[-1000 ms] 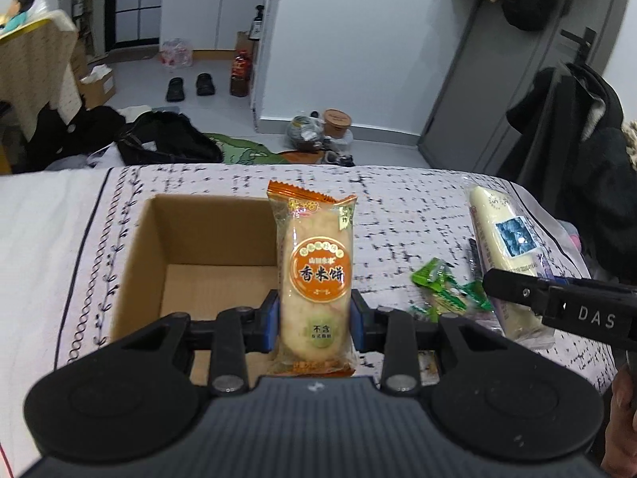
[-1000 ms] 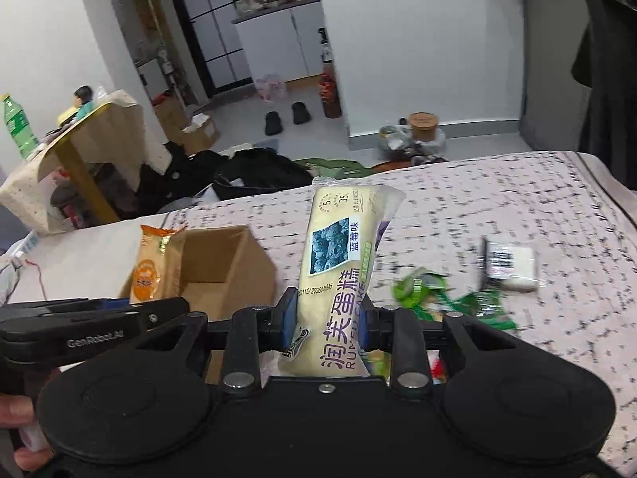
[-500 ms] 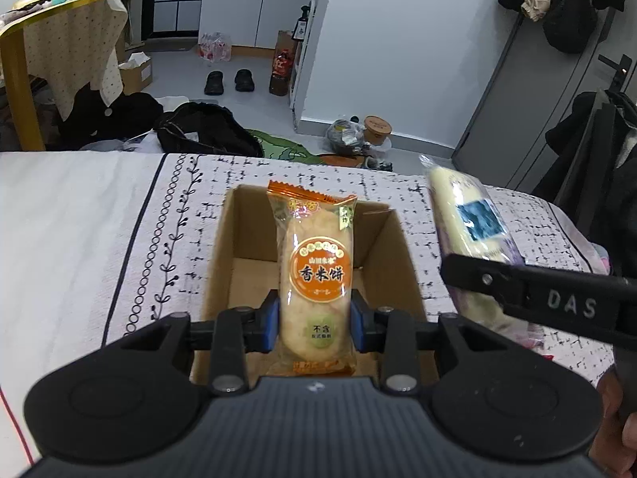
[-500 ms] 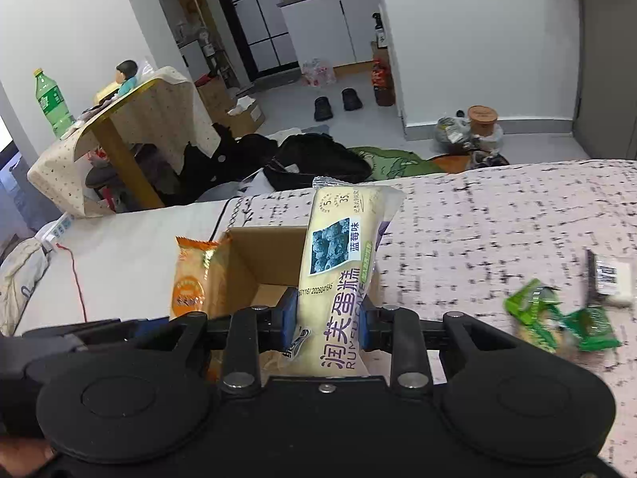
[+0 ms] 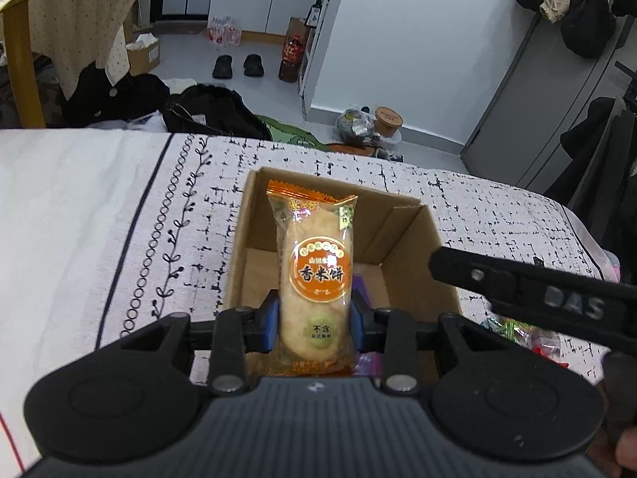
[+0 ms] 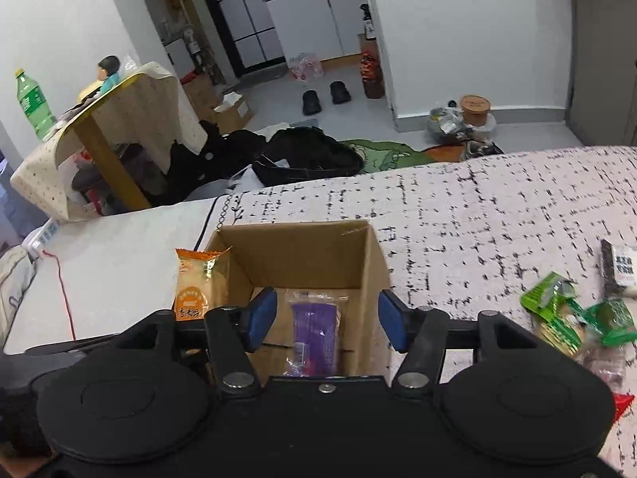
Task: Organize snacks
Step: 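Lower both held snacks into the cardboard box and open both grippers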
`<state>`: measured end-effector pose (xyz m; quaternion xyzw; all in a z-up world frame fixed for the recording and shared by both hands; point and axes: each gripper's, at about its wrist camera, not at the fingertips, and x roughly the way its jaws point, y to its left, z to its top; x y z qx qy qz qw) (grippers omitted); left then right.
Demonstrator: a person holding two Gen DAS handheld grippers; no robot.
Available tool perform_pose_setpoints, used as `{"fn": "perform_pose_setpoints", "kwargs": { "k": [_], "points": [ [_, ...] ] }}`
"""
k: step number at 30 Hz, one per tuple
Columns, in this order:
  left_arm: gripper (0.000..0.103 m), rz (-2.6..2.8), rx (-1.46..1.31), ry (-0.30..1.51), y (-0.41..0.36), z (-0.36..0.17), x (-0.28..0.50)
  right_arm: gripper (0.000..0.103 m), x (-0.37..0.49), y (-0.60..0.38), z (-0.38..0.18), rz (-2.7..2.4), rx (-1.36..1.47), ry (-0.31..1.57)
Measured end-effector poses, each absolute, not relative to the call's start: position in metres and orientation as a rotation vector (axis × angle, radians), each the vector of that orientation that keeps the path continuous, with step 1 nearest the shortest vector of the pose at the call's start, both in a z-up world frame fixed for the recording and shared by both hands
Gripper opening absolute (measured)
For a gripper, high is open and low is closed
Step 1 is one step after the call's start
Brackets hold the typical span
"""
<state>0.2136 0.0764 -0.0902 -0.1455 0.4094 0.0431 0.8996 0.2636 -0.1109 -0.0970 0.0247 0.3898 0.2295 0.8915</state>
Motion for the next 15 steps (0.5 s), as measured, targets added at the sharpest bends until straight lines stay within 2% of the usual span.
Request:
{"fn": "perform_pose_setpoints", "kwargs": {
  "k": [8,15],
  "points": [
    [0.034,0.080,-0.291,0.868,0.066,-0.096,0.224,0.065,0.256,-0.138,-0.092,0.460,0.092,0.807],
    [0.050,0.100,-0.250,0.873,0.055,-0.094,0.224,0.074,0.249,-0.172,-0.088,0.442,0.098,0.801]
  ]
}}
